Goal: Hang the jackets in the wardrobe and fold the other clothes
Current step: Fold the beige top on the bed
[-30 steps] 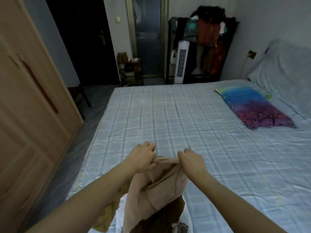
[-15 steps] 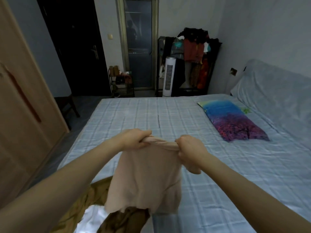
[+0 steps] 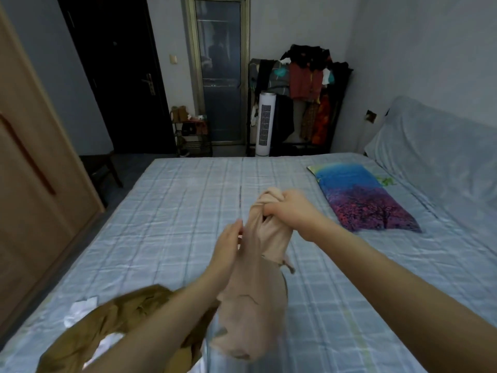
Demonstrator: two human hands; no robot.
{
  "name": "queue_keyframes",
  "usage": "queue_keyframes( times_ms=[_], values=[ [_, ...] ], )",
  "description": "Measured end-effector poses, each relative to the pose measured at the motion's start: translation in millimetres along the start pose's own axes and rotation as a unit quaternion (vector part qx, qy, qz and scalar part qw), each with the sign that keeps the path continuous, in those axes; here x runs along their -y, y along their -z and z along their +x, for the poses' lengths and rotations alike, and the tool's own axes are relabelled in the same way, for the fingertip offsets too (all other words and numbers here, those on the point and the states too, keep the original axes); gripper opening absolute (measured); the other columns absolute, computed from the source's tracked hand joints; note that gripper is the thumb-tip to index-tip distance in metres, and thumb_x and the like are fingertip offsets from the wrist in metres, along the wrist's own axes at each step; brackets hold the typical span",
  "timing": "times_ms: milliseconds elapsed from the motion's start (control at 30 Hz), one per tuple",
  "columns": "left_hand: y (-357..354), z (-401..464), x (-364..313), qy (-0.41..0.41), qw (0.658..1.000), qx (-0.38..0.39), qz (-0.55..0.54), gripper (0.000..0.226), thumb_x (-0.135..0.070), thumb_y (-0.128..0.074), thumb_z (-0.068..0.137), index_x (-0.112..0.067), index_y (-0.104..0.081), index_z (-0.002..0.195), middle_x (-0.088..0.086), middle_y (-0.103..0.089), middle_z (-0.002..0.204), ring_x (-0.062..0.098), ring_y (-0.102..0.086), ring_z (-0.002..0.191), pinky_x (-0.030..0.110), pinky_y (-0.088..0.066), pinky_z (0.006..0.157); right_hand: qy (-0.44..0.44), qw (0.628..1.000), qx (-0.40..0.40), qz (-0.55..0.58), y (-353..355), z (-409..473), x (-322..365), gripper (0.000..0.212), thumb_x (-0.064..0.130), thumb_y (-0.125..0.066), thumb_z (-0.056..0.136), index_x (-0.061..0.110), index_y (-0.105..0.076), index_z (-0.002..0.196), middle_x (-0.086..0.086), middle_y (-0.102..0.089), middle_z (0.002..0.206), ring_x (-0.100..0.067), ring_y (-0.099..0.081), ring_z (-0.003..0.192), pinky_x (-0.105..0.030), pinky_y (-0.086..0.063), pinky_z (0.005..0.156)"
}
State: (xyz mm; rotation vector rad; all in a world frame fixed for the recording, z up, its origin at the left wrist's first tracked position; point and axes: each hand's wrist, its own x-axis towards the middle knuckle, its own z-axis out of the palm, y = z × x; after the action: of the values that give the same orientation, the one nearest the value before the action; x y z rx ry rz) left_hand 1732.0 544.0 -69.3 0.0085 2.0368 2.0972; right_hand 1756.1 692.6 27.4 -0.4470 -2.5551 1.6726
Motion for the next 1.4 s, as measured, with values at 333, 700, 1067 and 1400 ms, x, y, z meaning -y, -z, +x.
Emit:
queue_keyframes(
  times_ms=[333,700,1067,1400],
  values=[
    [-57.3,-30.6,69.2,-0.069,0.93,-0.02,0.36,0.059,-0.064,-0.064,0.058,-0.031,-0.038,0.1,-0.01,-0.035,0.106,0.015,-0.042,0.104,0.034,-0.037,0.085,-0.021,0.982,-0.071,0.174,16.5,16.2,-0.5,0.018,0.013,-0.07,0.084,0.002,-0.068,0.098,-0.018,-0.071,0.1,-0.027,-0.068,0.094,-0.04,-0.055,0.085],
    [-24.4,36.9,45.7,-0.219,0.933,-0.039,0.282,0.055,-0.061,-0.064,0.061,-0.027,-0.042,0.097,-0.012,-0.032,0.103,0.008,-0.039,0.096,0.026,-0.04,0.083,-0.06,0.961,-0.105,0.249,79.2,28.9,-2.3,0.027,0.019,-0.069,0.088,0.008,-0.062,0.111,-0.008,-0.067,0.103,-0.017,-0.064,0.092,-0.03,-0.054,0.072],
    [-64.4,68.6,33.6,-0.233,0.925,-0.032,0.298,0.016,-0.022,-0.063,0.08,-0.033,-0.051,0.082,-0.015,-0.058,0.082,0.014,-0.058,0.082,0.036,-0.041,0.066,-0.08,0.964,-0.056,0.246,88.8,45.7,2.0,0.014,0.019,-0.053,0.097,0.009,-0.062,0.092,-0.005,-0.062,0.088,-0.013,-0.059,0.076,-0.025,-0.052,0.062],
    [-3.1,124.0,-49.2,-0.214,0.95,0.054,0.22,0.026,-0.013,-0.04,0.103,-0.019,-0.062,0.092,-0.002,-0.064,0.092,0.016,-0.057,0.094,0.008,-0.038,0.071,-0.137,0.959,-0.163,-0.187,142.2,50.8,-68.3,0.078,0.064,-0.074,0.068,0.0,-0.057,0.109,-0.012,-0.064,0.101,-0.027,-0.061,0.091,-0.036,-0.05,0.066]
  ],
)
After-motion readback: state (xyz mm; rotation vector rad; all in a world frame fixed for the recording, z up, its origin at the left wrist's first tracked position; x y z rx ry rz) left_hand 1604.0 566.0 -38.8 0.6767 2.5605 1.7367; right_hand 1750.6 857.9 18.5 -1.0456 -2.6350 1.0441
